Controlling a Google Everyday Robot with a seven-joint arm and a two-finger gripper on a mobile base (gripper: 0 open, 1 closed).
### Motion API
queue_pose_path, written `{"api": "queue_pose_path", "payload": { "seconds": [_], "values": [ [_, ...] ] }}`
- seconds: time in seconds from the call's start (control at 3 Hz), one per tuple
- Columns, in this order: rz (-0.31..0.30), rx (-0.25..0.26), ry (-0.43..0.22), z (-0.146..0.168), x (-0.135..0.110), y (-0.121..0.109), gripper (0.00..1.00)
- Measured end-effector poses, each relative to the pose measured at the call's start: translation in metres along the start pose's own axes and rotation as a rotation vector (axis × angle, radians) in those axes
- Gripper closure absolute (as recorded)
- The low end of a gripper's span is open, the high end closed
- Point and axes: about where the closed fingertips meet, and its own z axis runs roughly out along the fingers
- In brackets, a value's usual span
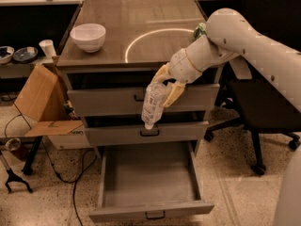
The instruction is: Place blue plastic bottle into bottom drawer
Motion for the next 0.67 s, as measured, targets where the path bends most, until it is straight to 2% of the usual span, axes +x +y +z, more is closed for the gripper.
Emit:
{"api": "queue_pose_path", "payload": {
  "seconds": [0.67],
  "values": [
    [-0.008,0.005,0.003,0.0003,-0.0023,-0.0001,1.0]
  ]
}}
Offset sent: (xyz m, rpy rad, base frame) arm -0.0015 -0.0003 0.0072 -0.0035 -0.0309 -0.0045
